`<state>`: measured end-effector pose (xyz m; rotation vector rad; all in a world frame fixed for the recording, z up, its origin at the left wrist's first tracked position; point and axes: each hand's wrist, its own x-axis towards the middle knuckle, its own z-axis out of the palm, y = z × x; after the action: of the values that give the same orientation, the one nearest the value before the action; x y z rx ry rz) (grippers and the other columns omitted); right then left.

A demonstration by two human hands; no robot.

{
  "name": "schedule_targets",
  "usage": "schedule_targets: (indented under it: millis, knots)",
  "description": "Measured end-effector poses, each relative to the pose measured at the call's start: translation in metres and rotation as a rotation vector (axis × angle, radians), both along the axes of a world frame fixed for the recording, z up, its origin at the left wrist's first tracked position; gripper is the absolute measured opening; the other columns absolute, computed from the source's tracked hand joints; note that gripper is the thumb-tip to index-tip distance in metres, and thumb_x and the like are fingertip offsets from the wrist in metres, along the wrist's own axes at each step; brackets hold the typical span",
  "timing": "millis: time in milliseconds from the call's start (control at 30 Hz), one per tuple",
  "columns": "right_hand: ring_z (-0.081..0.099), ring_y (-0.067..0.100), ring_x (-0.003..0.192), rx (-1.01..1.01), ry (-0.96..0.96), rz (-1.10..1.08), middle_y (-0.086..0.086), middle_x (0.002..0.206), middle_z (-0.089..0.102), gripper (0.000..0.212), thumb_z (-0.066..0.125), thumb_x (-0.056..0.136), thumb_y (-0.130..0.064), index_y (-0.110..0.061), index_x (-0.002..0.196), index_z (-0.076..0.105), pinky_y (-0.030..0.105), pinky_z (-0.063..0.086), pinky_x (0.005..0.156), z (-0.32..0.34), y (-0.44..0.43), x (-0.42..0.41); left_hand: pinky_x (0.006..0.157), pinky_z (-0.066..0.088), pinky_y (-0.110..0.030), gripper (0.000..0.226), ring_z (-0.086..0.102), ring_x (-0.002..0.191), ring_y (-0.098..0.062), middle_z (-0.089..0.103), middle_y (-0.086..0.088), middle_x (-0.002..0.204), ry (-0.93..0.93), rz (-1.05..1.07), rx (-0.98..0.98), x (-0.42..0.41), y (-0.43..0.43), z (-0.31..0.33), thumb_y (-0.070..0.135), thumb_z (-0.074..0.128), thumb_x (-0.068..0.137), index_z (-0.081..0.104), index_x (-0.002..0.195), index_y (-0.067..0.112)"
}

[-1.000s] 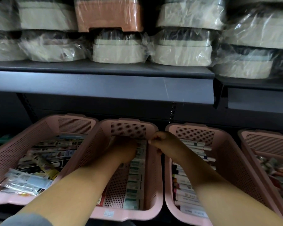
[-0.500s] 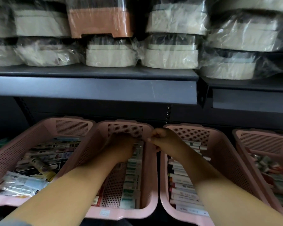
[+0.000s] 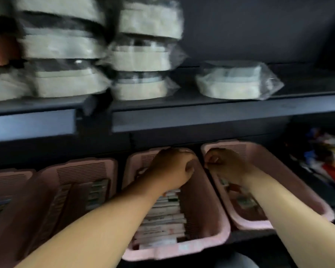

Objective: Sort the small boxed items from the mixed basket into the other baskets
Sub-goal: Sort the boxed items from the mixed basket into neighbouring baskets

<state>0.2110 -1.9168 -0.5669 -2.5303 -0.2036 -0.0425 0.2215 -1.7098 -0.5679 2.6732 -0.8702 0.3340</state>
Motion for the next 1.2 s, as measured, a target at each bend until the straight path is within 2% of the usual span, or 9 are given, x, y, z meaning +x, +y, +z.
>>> schedule_targets:
  millis: [200,300,400,533,633,767,900,1067,1200]
  knots:
    - [0.056,0.021,0.118,-0.217,0.306,-0.283,0.004,0.135,0.058,0.039,0.052,0.102,-0.038,-0.021,0.137,0.053,0.027,0.041,0.1,-0.025,-0.099,-0.02,0.078,0.051,-0.03,0.019,0.065,0.102,-0.019,0.069,0.006,0.115,0.156,-0.141,0.008,0.0,-0.115,-0.028,0.033,0.06,0.095,0.07,0.111,0.032]
    - [0.058,0.015,0.103,-0.246,0.368,-0.293,-0.008,0.122,0.063,0.054,0.056,0.082,-0.061,-0.037,0.13,0.057,0.032,0.045,0.093,-0.034,-0.134,-0.037,0.075,0.042,-0.028,0.017,0.065,0.104,-0.021,0.07,0.005,0.111,0.249,-0.162,0.064,0.002,-0.152,-0.05,0.035,0.062,0.095,0.072,0.107,0.031]
    - [0.053,0.014,0.097,-0.278,0.53,-0.222,-0.015,0.108,0.058,0.053,0.076,0.071,-0.048,-0.042,0.121,0.06,0.034,0.043,0.084,-0.047,-0.149,-0.044,0.087,0.045,-0.028,0.029,0.063,0.113,-0.025,0.07,0.004,0.12,0.311,-0.119,0.174,0.004,-0.172,-0.069,0.048,0.064,0.093,0.072,0.116,0.032]
    - [0.049,0.024,0.123,-0.349,0.5,-0.196,-0.009,0.14,0.048,0.089,0.081,0.064,-0.054,-0.048,0.141,0.037,0.045,0.043,0.099,-0.08,-0.155,-0.033,0.087,0.05,-0.032,0.049,0.064,0.11,-0.027,0.069,0.0,0.12,0.306,-0.071,0.335,0.007,-0.19,-0.078,0.06,0.07,0.086,0.07,0.123,0.027]
    - [0.032,0.027,0.146,-0.361,0.5,-0.081,-0.001,0.159,0.031,0.077,0.075,0.083,-0.044,-0.04,0.15,0.038,0.043,0.03,0.119,-0.088,-0.159,-0.031,0.076,0.046,-0.031,0.046,0.066,0.1,-0.028,0.071,-0.004,0.11,0.334,-0.029,0.442,0.007,-0.198,-0.081,0.056,0.072,0.086,0.072,0.115,0.02]
    - [0.039,0.029,0.142,-0.416,0.499,-0.05,0.005,0.157,0.037,0.063,0.071,0.089,-0.039,-0.034,0.146,0.046,0.041,0.036,0.116,-0.084,-0.156,-0.038,0.081,0.052,-0.034,0.036,0.067,0.102,-0.029,0.069,-0.005,0.113,0.335,0.001,0.518,0.004,-0.202,-0.083,0.044,0.071,0.091,0.072,0.117,0.018]
    - [0.025,0.032,0.149,-0.537,0.499,0.054,0.005,0.164,0.019,0.084,0.07,0.092,-0.033,-0.035,0.158,0.018,0.044,0.027,0.118,-0.067,-0.144,-0.036,0.087,0.057,-0.038,0.034,0.068,0.101,-0.029,0.07,-0.004,0.111,0.334,-0.001,0.534,0.002,-0.202,-0.084,0.041,0.071,0.088,0.072,0.114,0.019]
    - [0.052,0.022,0.12,-0.453,0.549,-0.054,-0.004,0.142,0.047,0.096,0.08,0.079,-0.033,-0.047,0.152,0.019,0.037,0.045,0.089,-0.067,-0.142,-0.027,0.083,0.058,-0.038,0.03,0.068,0.096,-0.027,0.069,-0.004,0.106,0.324,0.022,0.509,0.003,-0.202,-0.085,0.037,0.072,0.087,0.071,0.111,0.019]
    - [0.051,0.023,0.125,-0.454,0.491,-0.131,-0.004,0.141,0.048,0.09,0.081,0.077,-0.036,-0.041,0.149,0.029,0.037,0.043,0.094,-0.078,-0.141,-0.022,0.081,0.054,-0.037,0.024,0.065,0.1,-0.026,0.065,-0.002,0.115,0.301,0.031,0.369,0.005,-0.201,-0.086,0.032,0.071,0.089,0.07,0.111,0.023]
